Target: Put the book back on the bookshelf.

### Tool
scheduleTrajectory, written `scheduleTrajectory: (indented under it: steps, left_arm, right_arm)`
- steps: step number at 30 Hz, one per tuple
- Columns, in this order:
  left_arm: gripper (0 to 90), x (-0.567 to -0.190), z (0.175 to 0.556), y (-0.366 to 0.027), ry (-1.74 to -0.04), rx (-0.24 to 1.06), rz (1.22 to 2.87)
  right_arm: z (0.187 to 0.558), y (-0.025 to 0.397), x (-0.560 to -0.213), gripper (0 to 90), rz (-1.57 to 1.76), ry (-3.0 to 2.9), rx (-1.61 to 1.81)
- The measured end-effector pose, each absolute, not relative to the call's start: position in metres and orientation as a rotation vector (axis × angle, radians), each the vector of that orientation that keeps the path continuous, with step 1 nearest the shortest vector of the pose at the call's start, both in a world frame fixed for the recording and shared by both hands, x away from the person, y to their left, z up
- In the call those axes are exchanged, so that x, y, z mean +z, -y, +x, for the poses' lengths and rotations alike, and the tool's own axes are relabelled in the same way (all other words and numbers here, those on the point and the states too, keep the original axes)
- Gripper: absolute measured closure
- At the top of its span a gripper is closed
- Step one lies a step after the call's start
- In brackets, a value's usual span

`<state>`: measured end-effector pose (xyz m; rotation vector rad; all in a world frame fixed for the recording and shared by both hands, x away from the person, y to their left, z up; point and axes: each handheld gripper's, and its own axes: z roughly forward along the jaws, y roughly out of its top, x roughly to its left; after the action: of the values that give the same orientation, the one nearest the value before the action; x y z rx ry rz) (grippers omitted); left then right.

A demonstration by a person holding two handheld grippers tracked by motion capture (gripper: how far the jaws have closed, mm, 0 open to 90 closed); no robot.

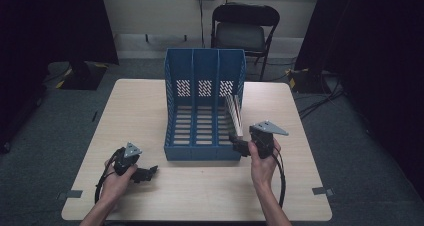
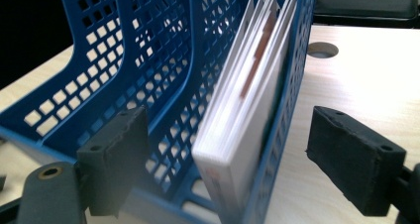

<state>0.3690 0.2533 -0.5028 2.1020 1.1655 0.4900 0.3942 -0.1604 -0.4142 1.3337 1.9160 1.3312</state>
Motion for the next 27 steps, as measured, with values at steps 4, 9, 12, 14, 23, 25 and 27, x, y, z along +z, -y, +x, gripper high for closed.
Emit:
scheduleTrajectory:
  steps: [4, 9, 12, 14, 23, 25, 27]
  left_arm:
    - [0.3, -0.503, 0.369, -0.254, -1.162, 0.49, 2.109]
    - [0.0, -0.503, 0.37, -0.254, -1.161, 0.488, 2.104]
    - [0.0, -0.503, 0.37, -0.254, -1.162, 0.488, 2.105]
    - [0.0, -0.503, 0.37, -0.254, -1.162, 0.489, 2.104]
    - [0.0, -0.502, 0.367, -0.255, -1.163, 0.491, 2.114]
    - [0.0, -0.503, 0.366, -0.254, -1.174, 0.49, 2.095]
    - [0.1, -0.503, 0.366, -0.254, -1.172, 0.484, 2.097]
  right_arm:
    - [0.388, 0.171, -0.416, 16.3, 1.333, -1.956, 1.353]
    - [0.379, 0.182, -0.418, 15.8, 1.285, -2.035, 1.322]
    - [0.374, 0.19, -0.419, 16.2, 1.278, -2.045, 1.34]
    - [0.369, 0.196, -0.422, 16.3, 1.262, -2.054, 1.332]
    - [0.353, 0.228, -0.445, 15.7, 1.306, -2.097, 1.24]
    - [0.35, 0.233, -0.449, 14.9, 1.316, -2.108, 1.209]
    - [0.347, 0.24, -0.454, 14.4, 1.336, -2.121, 1.191]
